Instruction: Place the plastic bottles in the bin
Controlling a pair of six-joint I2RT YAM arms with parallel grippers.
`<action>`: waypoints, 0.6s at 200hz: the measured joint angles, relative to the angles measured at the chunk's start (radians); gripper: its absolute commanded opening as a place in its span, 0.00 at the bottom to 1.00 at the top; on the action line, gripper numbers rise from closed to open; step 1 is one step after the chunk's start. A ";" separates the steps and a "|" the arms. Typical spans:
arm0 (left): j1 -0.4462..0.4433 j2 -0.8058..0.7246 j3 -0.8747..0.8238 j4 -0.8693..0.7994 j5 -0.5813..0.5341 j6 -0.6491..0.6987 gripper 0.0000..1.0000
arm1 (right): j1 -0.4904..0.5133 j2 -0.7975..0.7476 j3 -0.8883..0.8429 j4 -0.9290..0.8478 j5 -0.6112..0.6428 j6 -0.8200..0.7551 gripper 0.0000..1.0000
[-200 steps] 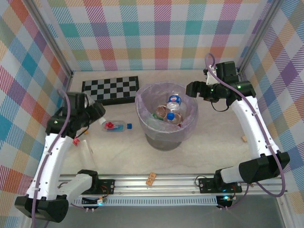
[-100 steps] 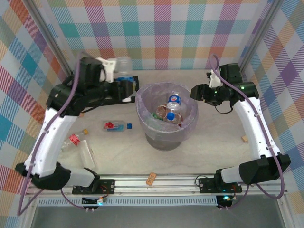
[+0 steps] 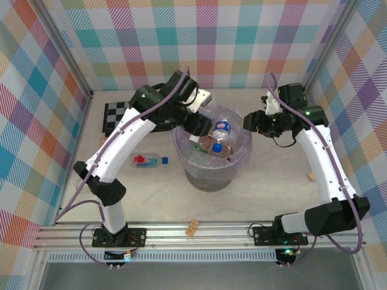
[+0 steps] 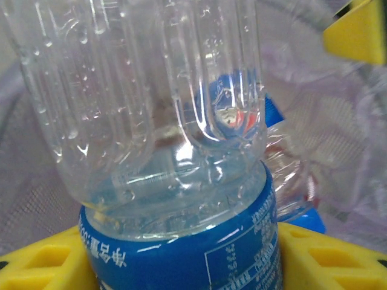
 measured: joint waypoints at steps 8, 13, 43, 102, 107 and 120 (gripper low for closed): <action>0.000 0.008 -0.006 -0.006 -0.003 0.001 0.31 | 0.000 0.002 0.000 0.000 0.000 0.000 0.51; 0.000 0.010 -0.013 -0.010 -0.006 0.002 0.32 | 0.000 0.002 0.000 0.000 0.000 0.000 0.51; 0.000 0.013 -0.030 -0.022 -0.027 0.004 0.61 | 0.000 0.006 0.000 0.000 0.000 -0.007 0.51; 0.000 -0.002 -0.063 0.041 -0.026 0.006 0.84 | 0.000 0.014 0.000 -0.003 -0.004 -0.008 0.51; 0.000 -0.006 -0.070 0.051 -0.026 0.006 0.82 | 0.000 0.015 0.000 -0.003 -0.005 -0.008 0.51; 0.000 -0.018 -0.086 0.080 -0.028 0.002 0.75 | 0.000 0.019 0.001 -0.003 -0.009 -0.008 0.52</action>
